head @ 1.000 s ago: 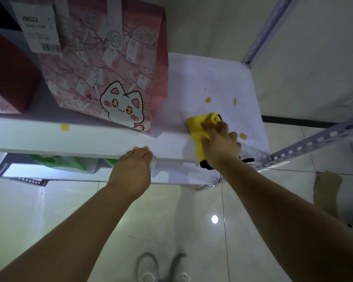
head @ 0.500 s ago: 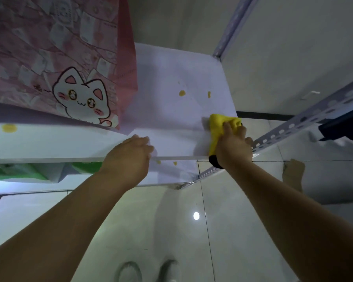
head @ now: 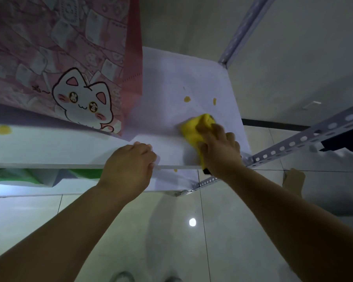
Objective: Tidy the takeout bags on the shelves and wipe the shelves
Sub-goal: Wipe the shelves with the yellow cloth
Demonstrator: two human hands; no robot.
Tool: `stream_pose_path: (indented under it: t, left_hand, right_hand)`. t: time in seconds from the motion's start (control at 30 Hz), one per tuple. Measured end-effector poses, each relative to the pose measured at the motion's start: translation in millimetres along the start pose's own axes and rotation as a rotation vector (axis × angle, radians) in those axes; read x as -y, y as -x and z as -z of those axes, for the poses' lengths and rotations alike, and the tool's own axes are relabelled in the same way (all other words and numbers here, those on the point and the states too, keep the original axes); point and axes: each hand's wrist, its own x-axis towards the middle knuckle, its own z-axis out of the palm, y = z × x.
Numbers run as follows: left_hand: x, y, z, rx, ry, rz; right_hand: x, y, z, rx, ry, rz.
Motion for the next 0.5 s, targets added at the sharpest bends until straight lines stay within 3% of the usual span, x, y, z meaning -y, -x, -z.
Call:
stream_pose_path:
  t: [0.07, 0.13, 0.2, 0.37, 0.43, 0.5]
  left_hand:
    - [0, -2, 0, -0.02, -0.018, -0.012]
    - [0, -3, 0, -0.035, -0.038, -0.002]
    - [-2, -4, 0, -0.013, -0.035, 0.037]
    - [-6, -16, 1, 0.078, -0.098, 0.138]
    - [-8, -25, -2, 0.091, -0.131, 0.184]
    - [-9, -32, -6, 0.066, -0.113, 0.214]
  right_hand:
    - [-4, -27, 3, 0.071, -0.076, -0.287]
    - [5, -43, 2, 0.062, -0.083, -0.433]
    - [18, -42, 2, 0.05, -0.051, -0.386]
    - [16, -4, -6, -0.055, -0.03, 0.162]
    - [4, -14, -4, -0.026, -0.029, 0.107]
    - [-7, -39, -3, -0.007, -0.05, -0.092]
